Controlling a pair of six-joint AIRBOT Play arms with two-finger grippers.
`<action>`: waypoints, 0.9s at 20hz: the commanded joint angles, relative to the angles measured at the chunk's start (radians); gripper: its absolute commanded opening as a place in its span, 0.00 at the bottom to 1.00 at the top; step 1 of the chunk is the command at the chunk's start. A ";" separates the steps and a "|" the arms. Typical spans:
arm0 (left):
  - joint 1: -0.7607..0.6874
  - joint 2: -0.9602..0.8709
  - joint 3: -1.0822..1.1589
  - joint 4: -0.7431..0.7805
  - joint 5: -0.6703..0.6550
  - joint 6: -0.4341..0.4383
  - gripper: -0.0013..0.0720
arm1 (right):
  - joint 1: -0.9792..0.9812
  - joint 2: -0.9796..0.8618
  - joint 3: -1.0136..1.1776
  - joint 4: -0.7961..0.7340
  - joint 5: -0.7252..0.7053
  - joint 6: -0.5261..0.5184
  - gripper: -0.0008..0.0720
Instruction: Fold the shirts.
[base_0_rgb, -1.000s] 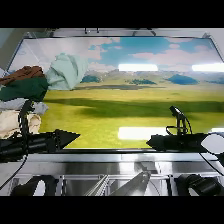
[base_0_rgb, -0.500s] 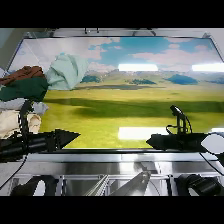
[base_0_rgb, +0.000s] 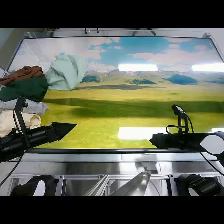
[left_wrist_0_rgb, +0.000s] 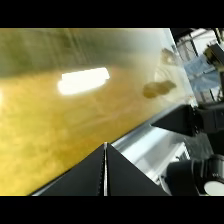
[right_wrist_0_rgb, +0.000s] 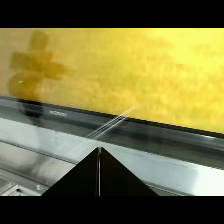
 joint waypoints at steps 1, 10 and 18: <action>-0.001 0.000 0.000 0.000 0.072 0.000 0.05 | 0.001 0.000 0.000 -0.064 0.001 -0.031 0.04; -0.001 0.000 0.000 0.002 0.146 0.000 0.41 | 0.001 0.000 0.000 -0.064 0.002 -0.076 0.04; -0.001 0.000 0.006 0.001 0.138 -0.022 0.99 | 0.001 0.000 0.000 -0.049 0.002 -0.075 0.04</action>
